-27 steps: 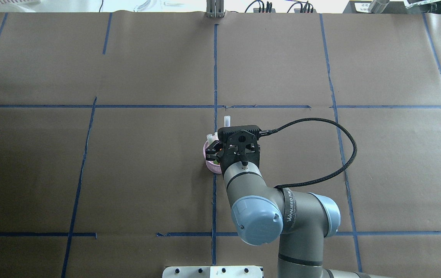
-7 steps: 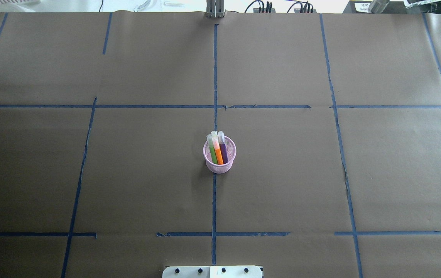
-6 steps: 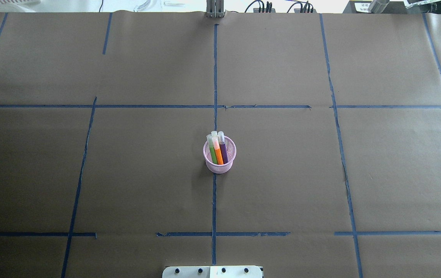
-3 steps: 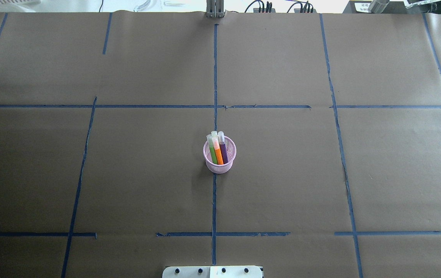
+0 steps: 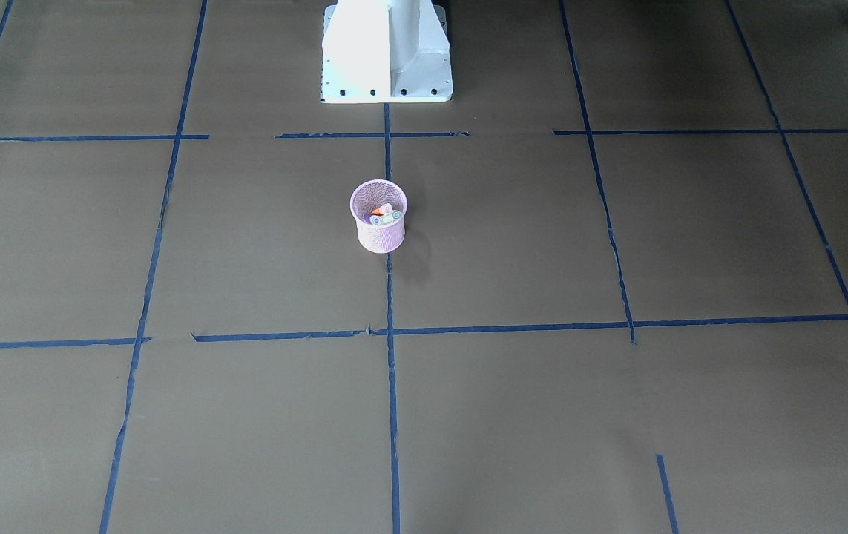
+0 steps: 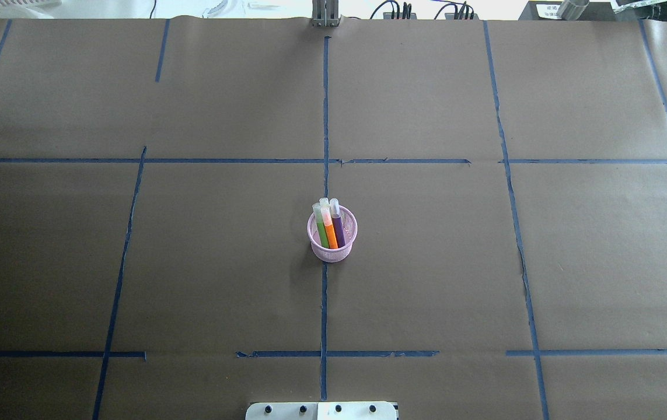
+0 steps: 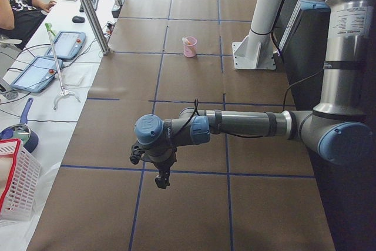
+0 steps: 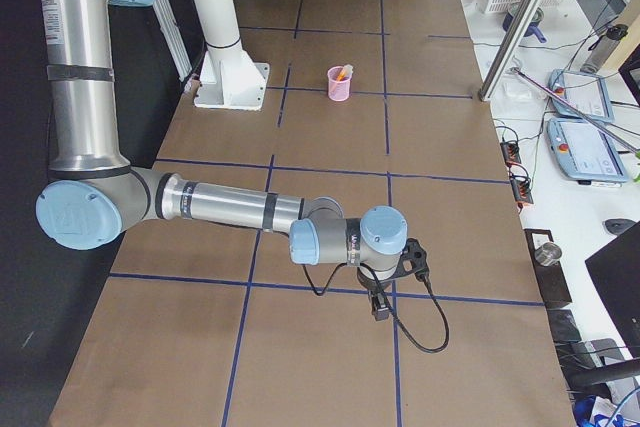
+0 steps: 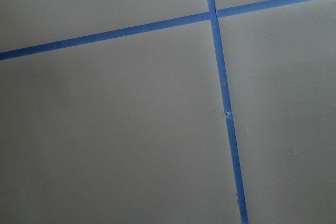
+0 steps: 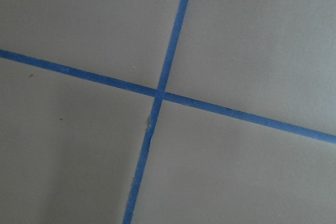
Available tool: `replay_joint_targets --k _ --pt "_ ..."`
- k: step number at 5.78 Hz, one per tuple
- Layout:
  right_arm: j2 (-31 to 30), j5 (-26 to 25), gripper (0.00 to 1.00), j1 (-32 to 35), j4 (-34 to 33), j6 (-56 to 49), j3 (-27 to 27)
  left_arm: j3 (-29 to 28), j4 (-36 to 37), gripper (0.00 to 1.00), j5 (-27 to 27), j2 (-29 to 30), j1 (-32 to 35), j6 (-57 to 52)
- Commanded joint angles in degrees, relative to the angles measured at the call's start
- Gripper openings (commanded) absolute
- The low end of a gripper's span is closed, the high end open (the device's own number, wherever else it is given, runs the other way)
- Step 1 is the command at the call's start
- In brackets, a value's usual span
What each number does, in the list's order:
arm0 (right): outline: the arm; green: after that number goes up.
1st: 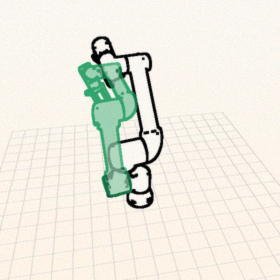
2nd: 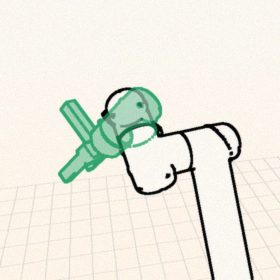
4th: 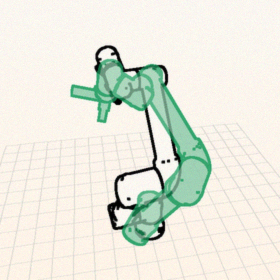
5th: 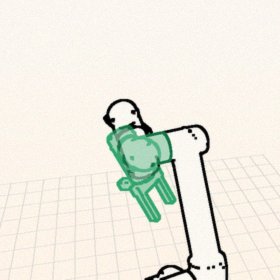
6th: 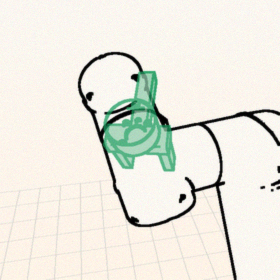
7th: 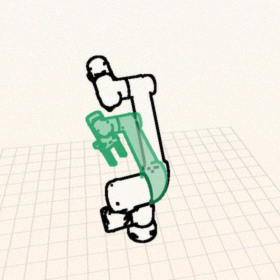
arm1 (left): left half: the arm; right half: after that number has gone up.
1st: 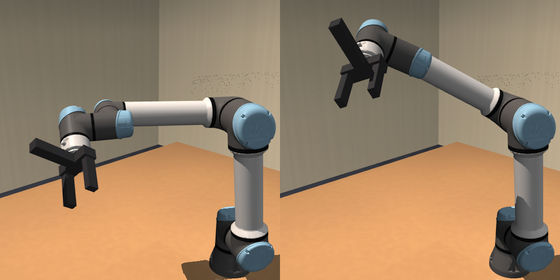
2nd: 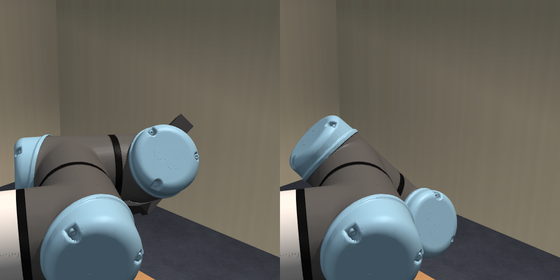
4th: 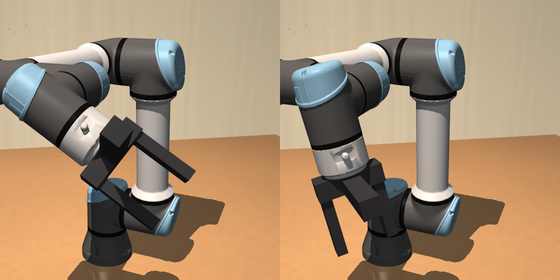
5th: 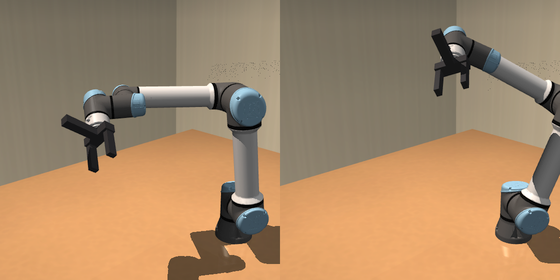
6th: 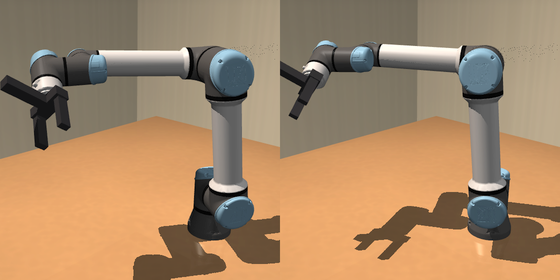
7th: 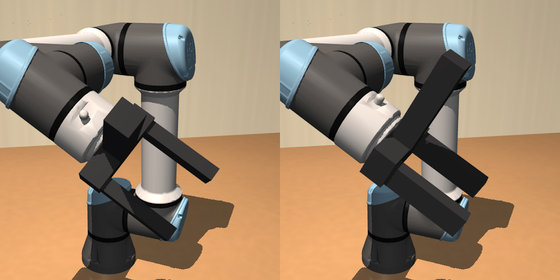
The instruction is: Collect pens into pen holder
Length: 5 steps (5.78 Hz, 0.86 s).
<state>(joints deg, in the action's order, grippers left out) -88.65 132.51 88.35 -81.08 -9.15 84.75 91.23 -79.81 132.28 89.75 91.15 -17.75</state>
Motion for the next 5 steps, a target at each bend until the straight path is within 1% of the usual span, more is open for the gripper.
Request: replay_joint_targets --k 1,3,5 --pt "0.0 -0.4 1.00 -1.5 -4.7 1.6 4.8 0.0 0.0 1.00 0.0 0.1 0.0 0.0" --pt "-0.4 -0.5 1.00 -1.5 -7.0 1.4 6.6 0.0 0.0 1.00 0.0 0.2 0.0 0.0" --pt "-0.5 -0.3 1.00 -1.5 -7.0 0.7 6.6 0.0 0.0 1.00 0.0 0.1 0.0 0.0"
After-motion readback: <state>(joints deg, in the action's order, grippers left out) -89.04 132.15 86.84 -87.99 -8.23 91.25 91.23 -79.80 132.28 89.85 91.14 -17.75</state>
